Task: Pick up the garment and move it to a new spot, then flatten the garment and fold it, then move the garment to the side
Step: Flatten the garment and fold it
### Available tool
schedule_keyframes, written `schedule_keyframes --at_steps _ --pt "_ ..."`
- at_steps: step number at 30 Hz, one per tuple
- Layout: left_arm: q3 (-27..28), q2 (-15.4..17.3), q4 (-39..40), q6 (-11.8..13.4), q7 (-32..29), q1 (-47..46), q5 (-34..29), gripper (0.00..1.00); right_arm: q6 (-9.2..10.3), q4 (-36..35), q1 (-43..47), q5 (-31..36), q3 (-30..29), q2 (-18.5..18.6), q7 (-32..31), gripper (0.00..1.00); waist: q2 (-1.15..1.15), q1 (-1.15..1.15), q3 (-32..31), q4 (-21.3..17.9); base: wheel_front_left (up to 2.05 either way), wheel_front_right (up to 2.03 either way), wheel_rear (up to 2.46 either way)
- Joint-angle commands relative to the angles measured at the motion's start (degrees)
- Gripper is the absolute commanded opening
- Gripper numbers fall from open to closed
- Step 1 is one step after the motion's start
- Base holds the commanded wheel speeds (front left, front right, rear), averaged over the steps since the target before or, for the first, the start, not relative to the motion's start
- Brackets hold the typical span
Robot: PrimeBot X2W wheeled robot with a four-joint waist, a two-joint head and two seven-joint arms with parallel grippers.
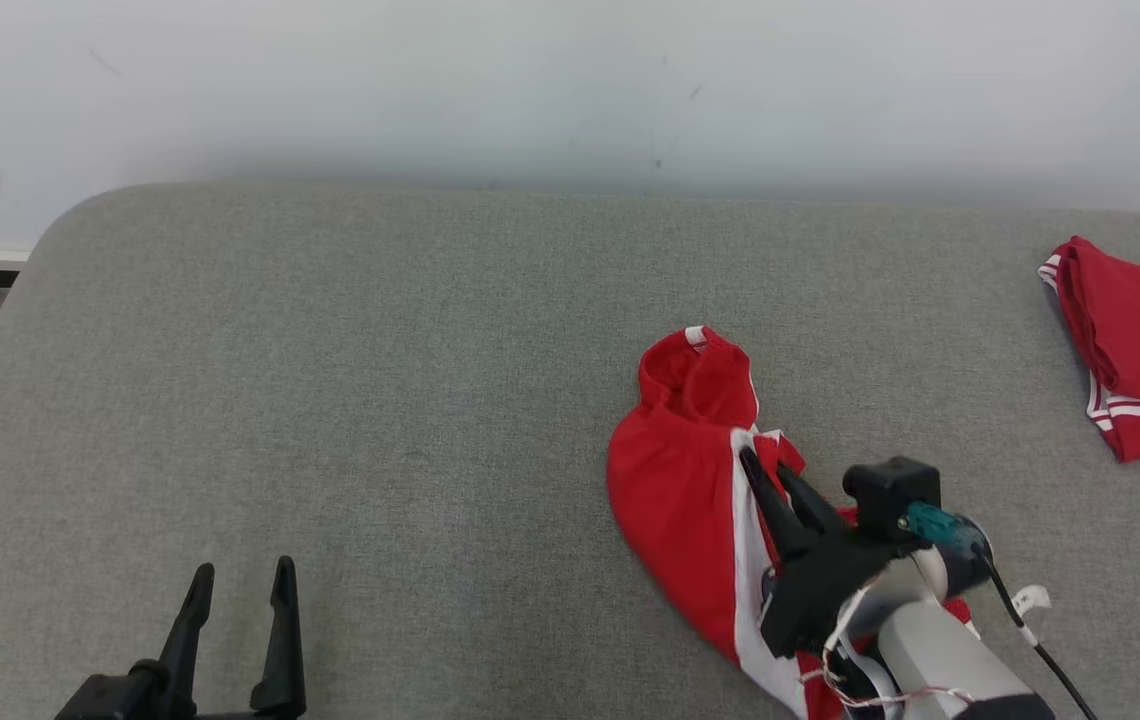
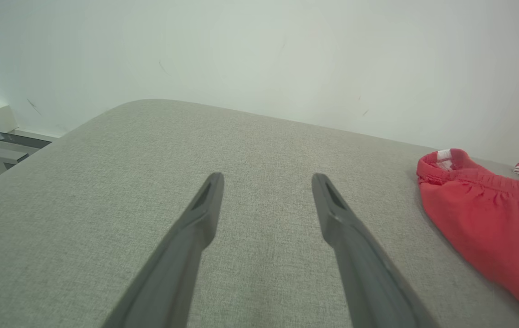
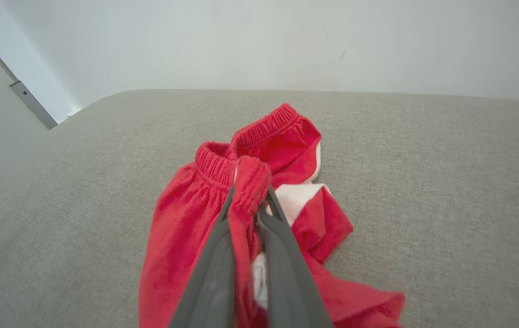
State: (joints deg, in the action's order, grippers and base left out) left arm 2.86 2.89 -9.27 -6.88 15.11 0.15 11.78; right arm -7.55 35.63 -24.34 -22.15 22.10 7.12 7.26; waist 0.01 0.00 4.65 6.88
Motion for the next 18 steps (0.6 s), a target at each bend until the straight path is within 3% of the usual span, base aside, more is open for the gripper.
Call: schedule_keyframes --at_steps 1,10,18 --pt "-0.24 0.01 -0.09 0.24 0.02 -1.00 0.42 1.00 0.16 -0.65 -2.23 0.98 1.66 0.17 2.21 0.00 -0.01 0.00 -0.05 0.05 0.00 0.00 0.00" --pt "-1.40 0.01 -0.66 0.11 0.02 -1.87 0.47 1.00 0.16 -0.44 -8.67 3.10 11.36 -0.97 4.97 0.00 -0.01 0.00 -0.12 1.88 0.00 0.00 0.00" --pt "-1.93 0.00 -1.68 0.02 0.02 -1.98 1.26 1.00 0.16 5.46 -9.99 -2.66 24.60 -3.69 5.40 0.00 -0.01 0.00 0.31 4.50 0.00 0.00 0.00"
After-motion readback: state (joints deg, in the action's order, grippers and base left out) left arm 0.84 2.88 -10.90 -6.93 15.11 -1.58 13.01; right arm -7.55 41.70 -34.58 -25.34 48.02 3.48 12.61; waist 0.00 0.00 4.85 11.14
